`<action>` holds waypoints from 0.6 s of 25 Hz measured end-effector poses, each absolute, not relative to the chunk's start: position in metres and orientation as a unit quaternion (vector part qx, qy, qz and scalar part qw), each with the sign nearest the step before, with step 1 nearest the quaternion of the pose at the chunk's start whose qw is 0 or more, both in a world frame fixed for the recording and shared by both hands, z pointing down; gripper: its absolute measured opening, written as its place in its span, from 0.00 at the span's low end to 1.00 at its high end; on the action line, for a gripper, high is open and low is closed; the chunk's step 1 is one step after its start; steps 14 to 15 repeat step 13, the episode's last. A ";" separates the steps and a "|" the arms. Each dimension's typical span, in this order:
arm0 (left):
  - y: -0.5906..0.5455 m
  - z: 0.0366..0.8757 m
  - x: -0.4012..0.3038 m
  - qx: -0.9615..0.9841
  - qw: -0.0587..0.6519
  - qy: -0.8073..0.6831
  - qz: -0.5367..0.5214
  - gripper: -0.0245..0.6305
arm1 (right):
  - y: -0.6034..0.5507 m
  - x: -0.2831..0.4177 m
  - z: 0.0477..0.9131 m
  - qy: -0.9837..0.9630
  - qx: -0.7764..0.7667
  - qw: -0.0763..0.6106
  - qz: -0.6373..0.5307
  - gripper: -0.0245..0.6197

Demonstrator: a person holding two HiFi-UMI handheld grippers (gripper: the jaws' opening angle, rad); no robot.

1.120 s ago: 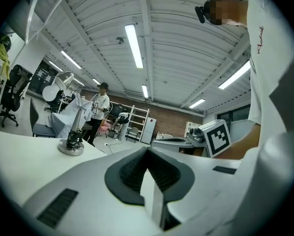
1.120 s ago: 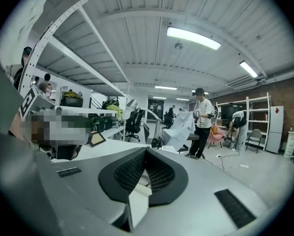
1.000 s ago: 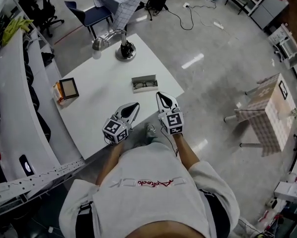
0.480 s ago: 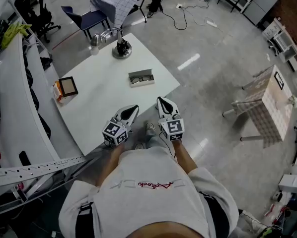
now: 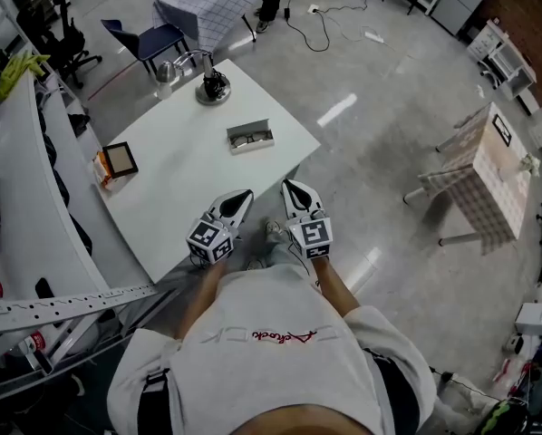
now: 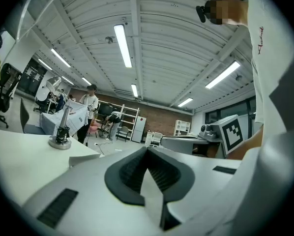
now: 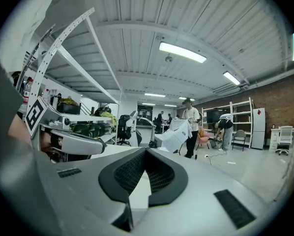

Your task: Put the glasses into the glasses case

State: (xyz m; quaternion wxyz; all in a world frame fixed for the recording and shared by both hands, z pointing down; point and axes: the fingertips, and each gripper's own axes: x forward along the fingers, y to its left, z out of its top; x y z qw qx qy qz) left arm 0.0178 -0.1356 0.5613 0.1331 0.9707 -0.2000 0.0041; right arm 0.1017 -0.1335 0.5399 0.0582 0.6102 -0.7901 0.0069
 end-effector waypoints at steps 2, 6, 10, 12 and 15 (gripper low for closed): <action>-0.134 0.561 0.017 0.971 0.133 -0.199 0.004 0.06 | -0.132 0.101 0.539 -0.789 0.611 0.058 0.007 0.04; -0.132 0.560 0.014 0.971 0.132 -0.199 0.002 0.06 | -0.132 0.100 0.537 -0.789 0.612 0.057 0.002 0.04; -0.127 0.564 0.010 0.971 0.134 -0.198 0.005 0.06 | -0.129 0.097 0.540 -0.787 0.614 0.053 0.009 0.04; -0.127 0.566 0.008 0.971 0.135 -0.199 0.005 0.06 | -0.128 0.096 0.542 -0.787 0.615 0.055 0.011 0.04; -0.126 0.566 0.007 0.971 0.135 -0.199 0.005 0.06 | -0.127 0.095 0.544 -0.786 0.615 0.056 0.012 0.04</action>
